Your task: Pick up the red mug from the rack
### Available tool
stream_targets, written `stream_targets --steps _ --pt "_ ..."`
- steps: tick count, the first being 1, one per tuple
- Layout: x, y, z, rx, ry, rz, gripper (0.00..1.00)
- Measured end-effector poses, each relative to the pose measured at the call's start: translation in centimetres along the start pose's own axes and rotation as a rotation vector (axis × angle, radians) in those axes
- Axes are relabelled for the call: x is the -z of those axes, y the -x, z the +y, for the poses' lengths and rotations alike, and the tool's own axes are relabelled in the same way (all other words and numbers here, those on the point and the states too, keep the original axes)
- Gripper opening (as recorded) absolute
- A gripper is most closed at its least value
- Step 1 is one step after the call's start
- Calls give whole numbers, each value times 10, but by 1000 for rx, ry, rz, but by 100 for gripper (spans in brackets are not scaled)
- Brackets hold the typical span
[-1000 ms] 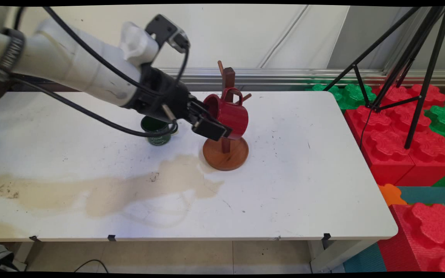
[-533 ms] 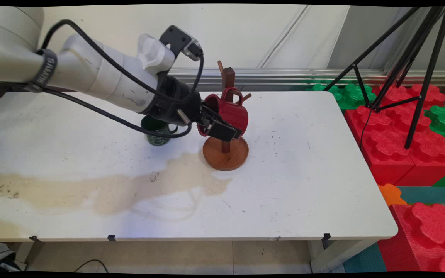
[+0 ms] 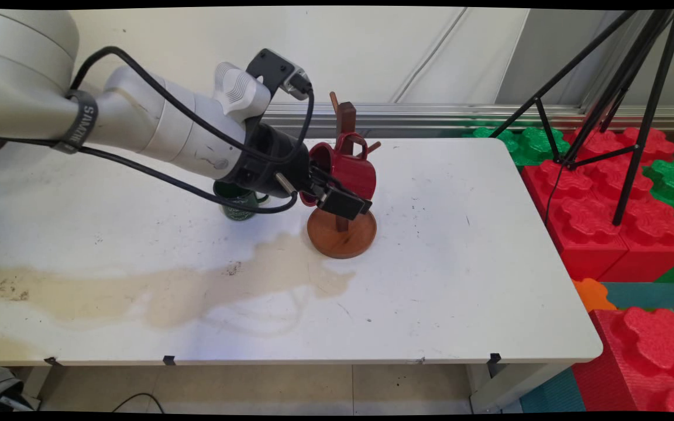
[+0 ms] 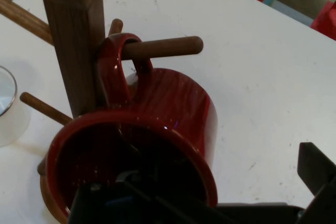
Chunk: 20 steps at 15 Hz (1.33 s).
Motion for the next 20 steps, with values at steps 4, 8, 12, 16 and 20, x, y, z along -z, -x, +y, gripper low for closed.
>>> stream_targets --steps 4,8,12,16,20 --pt "-4 0 1 16 -9 3 100" --pt "-12 1 0 33 -19 1 100" --pt "-21 1 0 40 -21 8 100" --pt "-25 0 0 44 -25 12 100" --pt "-27 0 1 42 -28 14 0"
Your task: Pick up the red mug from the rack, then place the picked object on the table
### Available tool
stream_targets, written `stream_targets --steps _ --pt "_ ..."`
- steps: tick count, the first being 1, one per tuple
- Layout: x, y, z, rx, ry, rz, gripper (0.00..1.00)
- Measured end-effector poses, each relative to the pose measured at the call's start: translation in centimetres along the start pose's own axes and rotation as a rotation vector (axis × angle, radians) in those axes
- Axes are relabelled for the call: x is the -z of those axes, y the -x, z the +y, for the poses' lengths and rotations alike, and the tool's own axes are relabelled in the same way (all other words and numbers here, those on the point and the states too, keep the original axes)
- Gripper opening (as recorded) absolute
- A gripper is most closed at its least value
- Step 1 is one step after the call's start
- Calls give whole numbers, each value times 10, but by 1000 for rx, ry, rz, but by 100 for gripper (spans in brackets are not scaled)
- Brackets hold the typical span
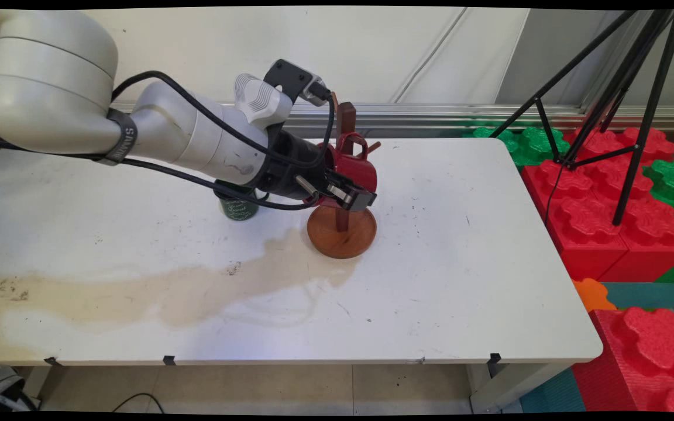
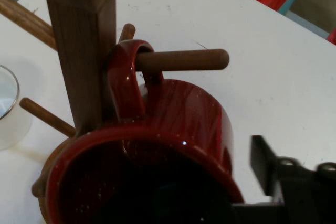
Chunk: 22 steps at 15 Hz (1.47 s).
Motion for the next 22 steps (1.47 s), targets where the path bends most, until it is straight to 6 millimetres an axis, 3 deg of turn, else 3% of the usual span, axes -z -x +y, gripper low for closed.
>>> stream_targets --steps 14,22 --pt "37 1 7 -73 38 -4 0" --pt "46 -2 16 -191 98 -4 0"
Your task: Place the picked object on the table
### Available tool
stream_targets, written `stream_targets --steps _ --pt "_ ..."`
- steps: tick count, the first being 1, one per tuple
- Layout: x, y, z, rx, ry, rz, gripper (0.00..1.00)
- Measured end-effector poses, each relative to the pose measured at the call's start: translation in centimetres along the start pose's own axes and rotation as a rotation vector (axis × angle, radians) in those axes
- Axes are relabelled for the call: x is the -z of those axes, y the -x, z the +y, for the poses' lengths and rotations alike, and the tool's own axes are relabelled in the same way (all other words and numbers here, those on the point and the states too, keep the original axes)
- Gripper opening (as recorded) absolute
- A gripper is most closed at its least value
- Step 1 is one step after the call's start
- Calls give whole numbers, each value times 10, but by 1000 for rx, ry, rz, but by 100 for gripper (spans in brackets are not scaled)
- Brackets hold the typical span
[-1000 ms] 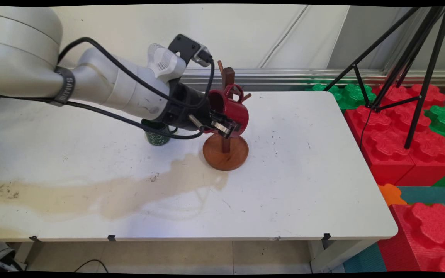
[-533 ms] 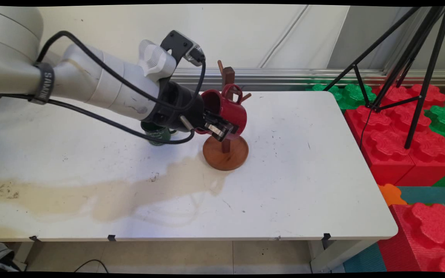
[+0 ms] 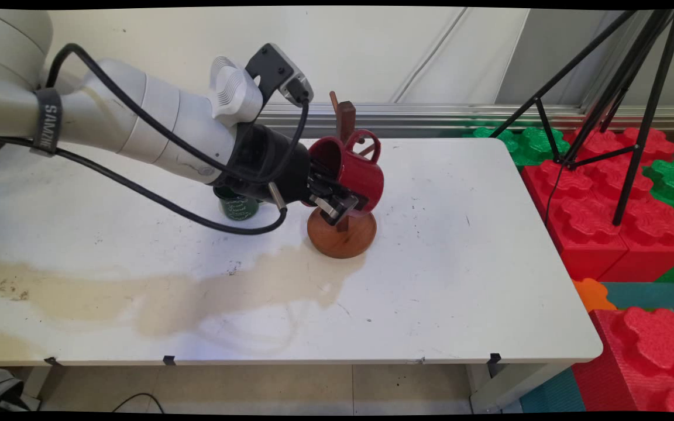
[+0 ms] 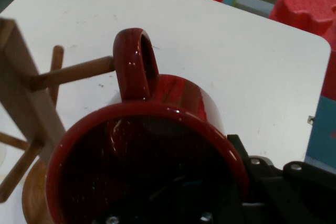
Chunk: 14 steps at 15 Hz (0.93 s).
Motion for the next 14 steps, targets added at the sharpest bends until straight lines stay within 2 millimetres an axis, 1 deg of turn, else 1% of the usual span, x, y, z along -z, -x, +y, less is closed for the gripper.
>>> stream_targets --steps 5,7,10,14 --pt "5 1 4 -92 29 -28 0" --pt "10 3 6 -137 42 -50 0" --pt "25 9 9 -195 47 -102 0" --pt "49 17 5 -234 13 -175 0"
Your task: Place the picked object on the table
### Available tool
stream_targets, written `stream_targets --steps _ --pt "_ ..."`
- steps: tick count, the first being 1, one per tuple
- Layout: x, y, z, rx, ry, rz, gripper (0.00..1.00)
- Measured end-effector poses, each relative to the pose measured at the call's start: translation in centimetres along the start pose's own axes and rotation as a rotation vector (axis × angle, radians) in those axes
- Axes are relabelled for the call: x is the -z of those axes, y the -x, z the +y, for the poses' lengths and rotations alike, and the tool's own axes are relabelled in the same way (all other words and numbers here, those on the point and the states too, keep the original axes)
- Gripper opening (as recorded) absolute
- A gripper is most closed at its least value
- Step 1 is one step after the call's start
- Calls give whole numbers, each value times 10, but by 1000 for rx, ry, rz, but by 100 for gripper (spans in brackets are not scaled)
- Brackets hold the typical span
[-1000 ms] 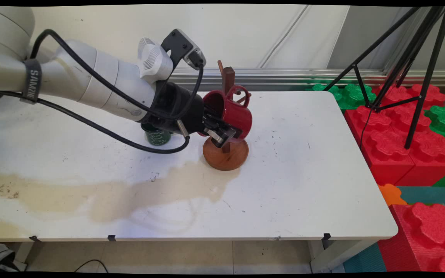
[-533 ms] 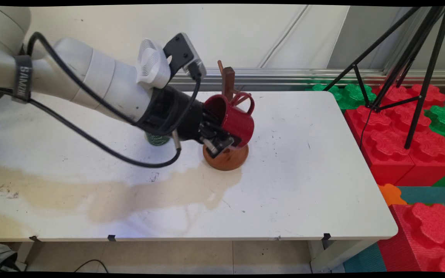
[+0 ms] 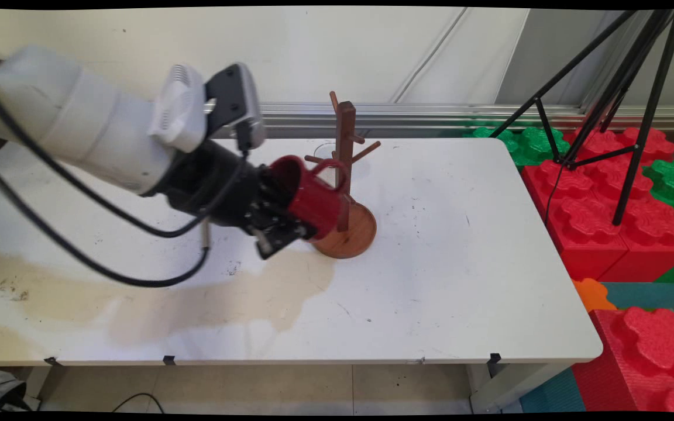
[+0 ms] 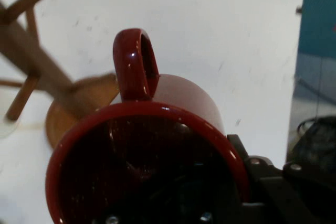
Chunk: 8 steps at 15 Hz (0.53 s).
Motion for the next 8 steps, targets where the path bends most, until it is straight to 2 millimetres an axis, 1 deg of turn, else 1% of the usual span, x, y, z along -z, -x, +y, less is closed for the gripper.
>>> stream_targets --steps 3,8 --pt "14 10 -4 -14 -20 -48 0" --pt "39 34 -17 -40 -45 -134 0"
